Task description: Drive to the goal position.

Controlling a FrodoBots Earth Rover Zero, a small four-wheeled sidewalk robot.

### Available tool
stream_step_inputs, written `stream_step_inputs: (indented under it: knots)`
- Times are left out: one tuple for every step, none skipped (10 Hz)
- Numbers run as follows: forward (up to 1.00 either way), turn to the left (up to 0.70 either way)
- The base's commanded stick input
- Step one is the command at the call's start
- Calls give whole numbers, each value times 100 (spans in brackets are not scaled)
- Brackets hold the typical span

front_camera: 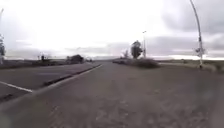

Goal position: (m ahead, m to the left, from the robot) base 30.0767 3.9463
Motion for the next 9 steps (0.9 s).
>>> stream_step_inputs:
  knots:
    - [100,0]
    - [100,0]
    - [100,0]
    - [100,0]
    - [100,0]
    - [100,0]
    - [100,0]
    - [100,0]
    - [100,0]
